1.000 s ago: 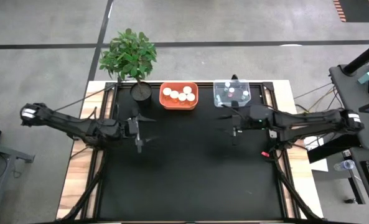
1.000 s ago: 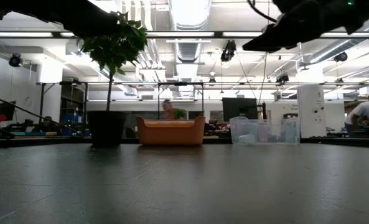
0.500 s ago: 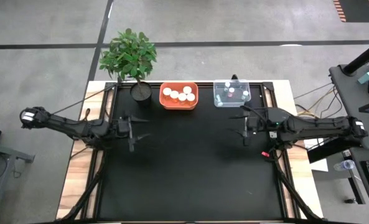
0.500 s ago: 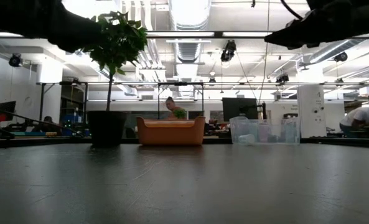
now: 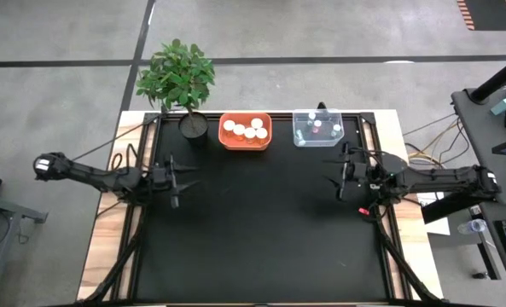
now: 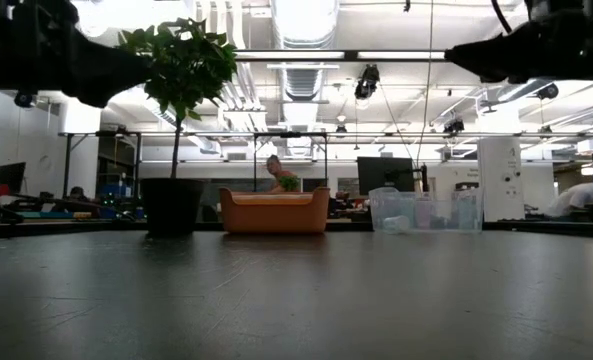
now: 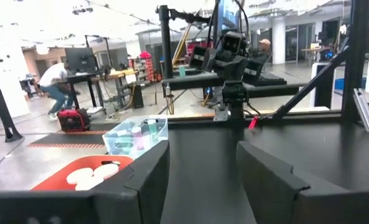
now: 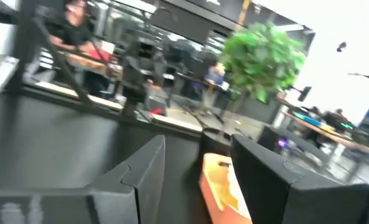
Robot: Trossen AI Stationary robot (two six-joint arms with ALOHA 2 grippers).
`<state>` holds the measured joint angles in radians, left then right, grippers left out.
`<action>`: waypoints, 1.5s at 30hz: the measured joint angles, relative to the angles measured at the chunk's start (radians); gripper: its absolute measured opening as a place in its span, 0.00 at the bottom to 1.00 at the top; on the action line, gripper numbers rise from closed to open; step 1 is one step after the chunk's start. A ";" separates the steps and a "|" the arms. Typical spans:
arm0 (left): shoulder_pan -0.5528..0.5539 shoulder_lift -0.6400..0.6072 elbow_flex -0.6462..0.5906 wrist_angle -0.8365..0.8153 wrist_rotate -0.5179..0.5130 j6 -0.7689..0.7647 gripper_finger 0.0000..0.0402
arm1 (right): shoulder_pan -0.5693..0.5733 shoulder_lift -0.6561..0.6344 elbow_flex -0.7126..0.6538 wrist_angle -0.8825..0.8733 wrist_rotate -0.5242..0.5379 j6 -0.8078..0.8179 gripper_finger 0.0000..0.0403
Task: Pick and place medicine bottles into bin by pill shape (circle, oval)
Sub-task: Return to Home Position
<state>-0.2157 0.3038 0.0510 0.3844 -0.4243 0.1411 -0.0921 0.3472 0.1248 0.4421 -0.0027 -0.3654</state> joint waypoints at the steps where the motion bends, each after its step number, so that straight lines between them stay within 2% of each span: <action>1: 0.000 -0.021 -0.008 -0.002 0.000 0.005 0.42 | 0.000 -0.011 -0.004 -0.007 0.026 0.003 0.43; 3: 0.000 -0.068 -0.011 -0.015 0.000 0.024 0.41 | -0.001 -0.037 -0.009 -0.030 0.063 0.004 0.42; 7: 0.000 -0.169 0.003 -0.112 -0.001 0.081 0.39 | 0.000 -0.089 -0.016 -0.058 0.066 -0.019 0.39; 12: 0.000 -0.295 0.005 -0.246 -0.005 0.080 0.36 | 0.000 -0.155 -0.016 -0.136 0.067 -0.047 0.35; 24: 0.000 -0.280 -0.042 -0.266 -0.012 0.043 0.30 | -0.002 -0.342 -0.020 -0.353 0.056 -0.045 0.24; 37: 0.000 -0.268 -0.044 -0.268 -0.020 0.029 0.29 | -0.003 -0.344 -0.031 -0.413 0.064 -0.036 0.16; 42: 0.000 -0.261 -0.044 -0.268 -0.084 0.021 0.29 | -0.003 -0.339 -0.086 -0.401 0.063 0.035 0.16; 45: 0.000 -0.255 -0.045 -0.266 -0.087 0.024 0.29 | -0.002 -0.339 -0.112 -0.390 0.049 0.081 0.16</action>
<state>-0.2153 0.0485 0.0063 0.1186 -0.5110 0.1656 -0.0945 0.0080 0.0128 0.0517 0.0465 -0.2846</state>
